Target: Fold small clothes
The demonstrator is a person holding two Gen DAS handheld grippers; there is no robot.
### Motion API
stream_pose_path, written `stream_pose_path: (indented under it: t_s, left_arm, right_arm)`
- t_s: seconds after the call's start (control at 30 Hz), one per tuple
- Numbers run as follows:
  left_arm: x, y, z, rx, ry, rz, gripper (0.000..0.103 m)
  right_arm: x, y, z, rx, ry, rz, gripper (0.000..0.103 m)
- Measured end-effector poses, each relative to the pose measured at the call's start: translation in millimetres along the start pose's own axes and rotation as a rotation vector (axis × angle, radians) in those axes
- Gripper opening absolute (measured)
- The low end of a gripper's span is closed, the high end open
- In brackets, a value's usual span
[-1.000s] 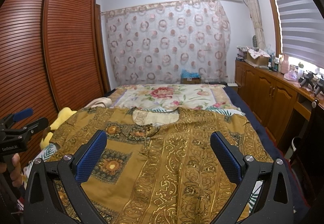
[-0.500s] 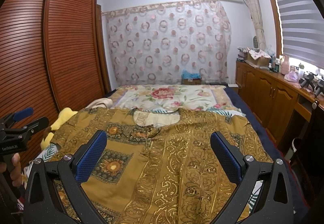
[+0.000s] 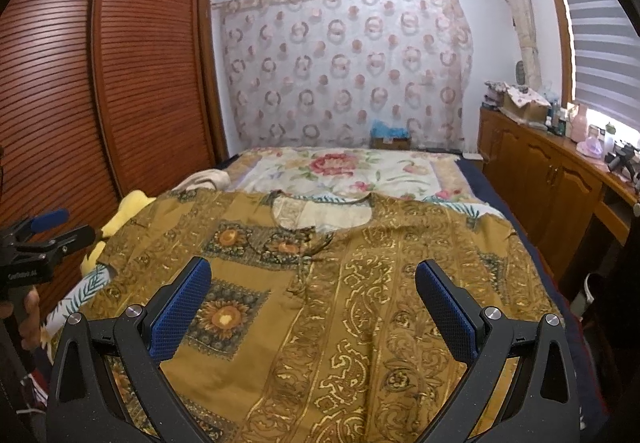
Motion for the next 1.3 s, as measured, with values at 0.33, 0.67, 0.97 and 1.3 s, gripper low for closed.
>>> stream_pose_path:
  t_s: [0.33,0.67,0.97,1.3]
  left_arm:
    - [20.0,20.7,-48.2,-0.009,-0.041,-0.065,0.103]
    - [41.3,42.4,-120.3,0.005,-0.143,-0.155,0.100]
    - [62.9,77.7,-159.7,0.069,-0.283,-0.267,0.077]
    - [80.1,111.3,-174.6,0.118,-0.369,-0.374,0.076]
  right_arm:
    - [4.2,31.7,-8.1,-0.061,-0.021,-0.042,0.103]
    - [28.5,65.4,-31.0,-0.138,-0.054,-0.138,0.103]
    - [45.6,82.0,-44.8,-0.181,-0.076,-0.214,0.103]
    - [50.0,94.8,-63.9,-0.257,-0.095,-0.270,0.103]
Point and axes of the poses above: each gripper's, at about its wrist camera, not at the fingertips, and y roughly the way its jaws point, z to its right, x to its underside, the point moved 4 cm from there along y, roughly the way its jaws point, and after that the axes turned 6 degrees about z, right-handed, at the moved point
